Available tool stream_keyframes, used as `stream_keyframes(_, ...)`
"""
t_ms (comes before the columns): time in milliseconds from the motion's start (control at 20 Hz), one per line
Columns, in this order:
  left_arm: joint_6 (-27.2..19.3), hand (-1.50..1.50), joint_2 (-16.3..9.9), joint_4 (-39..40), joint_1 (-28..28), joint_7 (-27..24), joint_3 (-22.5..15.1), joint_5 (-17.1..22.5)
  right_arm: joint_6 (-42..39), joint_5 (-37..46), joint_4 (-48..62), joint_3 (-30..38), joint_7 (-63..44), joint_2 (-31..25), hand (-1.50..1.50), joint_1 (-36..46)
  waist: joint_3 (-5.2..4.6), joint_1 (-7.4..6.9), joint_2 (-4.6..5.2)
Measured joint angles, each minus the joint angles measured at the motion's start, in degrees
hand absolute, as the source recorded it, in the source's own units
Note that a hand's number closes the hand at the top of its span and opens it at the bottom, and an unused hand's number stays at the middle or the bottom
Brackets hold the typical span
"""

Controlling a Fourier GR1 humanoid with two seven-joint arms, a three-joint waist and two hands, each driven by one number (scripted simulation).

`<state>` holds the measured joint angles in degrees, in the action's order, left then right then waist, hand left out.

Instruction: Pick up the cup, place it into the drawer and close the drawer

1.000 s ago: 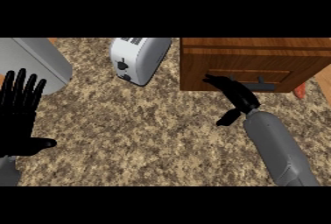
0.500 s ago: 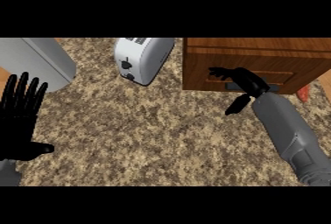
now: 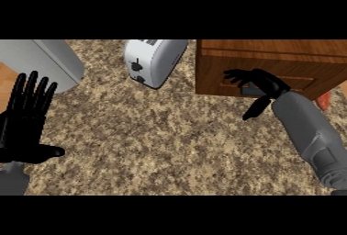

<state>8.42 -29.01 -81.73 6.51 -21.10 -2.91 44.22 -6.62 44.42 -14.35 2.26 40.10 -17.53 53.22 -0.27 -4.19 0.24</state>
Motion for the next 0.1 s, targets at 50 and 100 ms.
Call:
stream_keyframes(50,0.01,-1.5,0.04,0.11,0.04,-0.01,-0.05,-0.17,-0.64,-0.44,0.58,0.39,0.62,-0.05,-1.5,0.03,0.13,-0.1,0.07)
stream_keyframes(100,-0.25,-1.5,0.22,0.17,0.26,-0.02,-0.1,-0.41,-1.14,-0.79,1.23,0.72,0.9,0.01,-1.5,0.21,0.25,-0.13,0.14)
